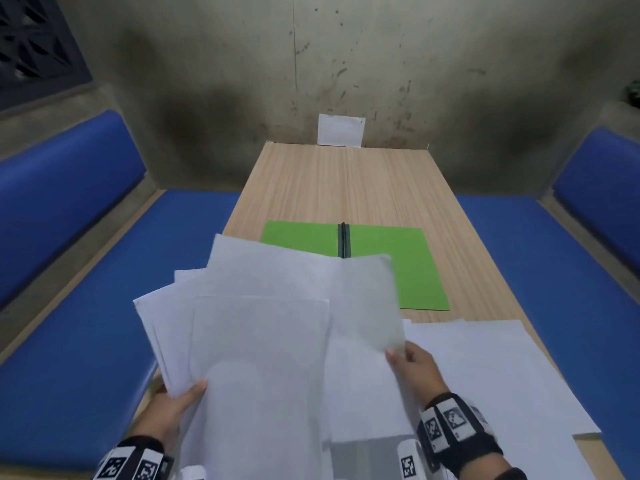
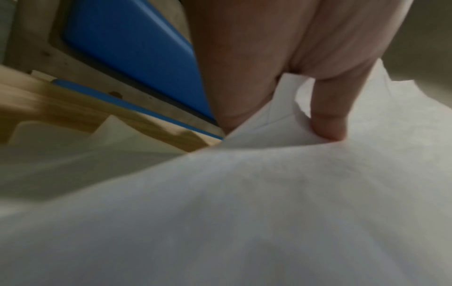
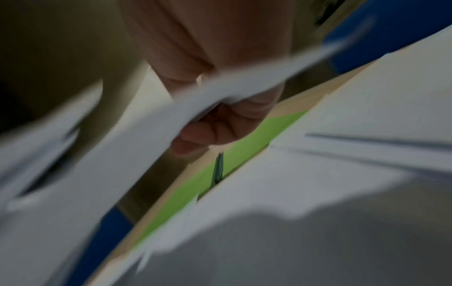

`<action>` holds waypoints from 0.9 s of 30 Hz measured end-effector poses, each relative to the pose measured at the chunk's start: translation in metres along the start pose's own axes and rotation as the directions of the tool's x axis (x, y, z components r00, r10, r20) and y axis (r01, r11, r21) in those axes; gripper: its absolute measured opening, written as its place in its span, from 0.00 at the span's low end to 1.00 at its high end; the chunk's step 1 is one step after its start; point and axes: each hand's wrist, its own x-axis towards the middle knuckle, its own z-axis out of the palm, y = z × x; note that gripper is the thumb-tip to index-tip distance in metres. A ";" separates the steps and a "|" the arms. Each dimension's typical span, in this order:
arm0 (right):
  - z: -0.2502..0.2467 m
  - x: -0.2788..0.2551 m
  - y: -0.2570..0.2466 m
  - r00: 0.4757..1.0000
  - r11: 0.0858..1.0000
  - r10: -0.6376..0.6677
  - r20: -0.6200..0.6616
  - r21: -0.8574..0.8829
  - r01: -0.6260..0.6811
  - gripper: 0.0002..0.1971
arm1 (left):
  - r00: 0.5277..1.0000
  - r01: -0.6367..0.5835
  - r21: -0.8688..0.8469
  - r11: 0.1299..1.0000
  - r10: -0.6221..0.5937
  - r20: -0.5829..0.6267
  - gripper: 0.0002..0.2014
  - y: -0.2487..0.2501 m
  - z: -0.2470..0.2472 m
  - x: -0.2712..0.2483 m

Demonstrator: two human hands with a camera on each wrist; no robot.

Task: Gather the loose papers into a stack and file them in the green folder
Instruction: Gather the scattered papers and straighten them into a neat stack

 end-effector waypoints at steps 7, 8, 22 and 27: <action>-0.053 0.013 -0.033 0.965 0.935 -0.043 -0.260 0.330 0.131 0.04 | 0.985 -0.012 0.008 1.000 0.013 -0.171 0.18 0.004 0.002 -0.003; -0.053 0.012 -0.038 0.974 0.916 -0.045 -0.221 0.380 0.129 0.05 | 0.988 0.000 -0.002 1.000 0.000 -0.154 0.16 0.006 0.008 -0.006; 0.021 -0.022 -0.007 0.934 0.906 0.252 0.255 0.276 -0.320 0.27 | 0.972 0.028 0.094 0.995 -0.049 0.231 0.08 0.037 0.085 -0.041; 0.015 -0.031 -0.002 0.836 0.855 0.317 0.449 0.247 -0.457 0.36 | 0.967 0.085 -0.055 0.995 -0.069 0.244 0.32 0.033 0.077 -0.043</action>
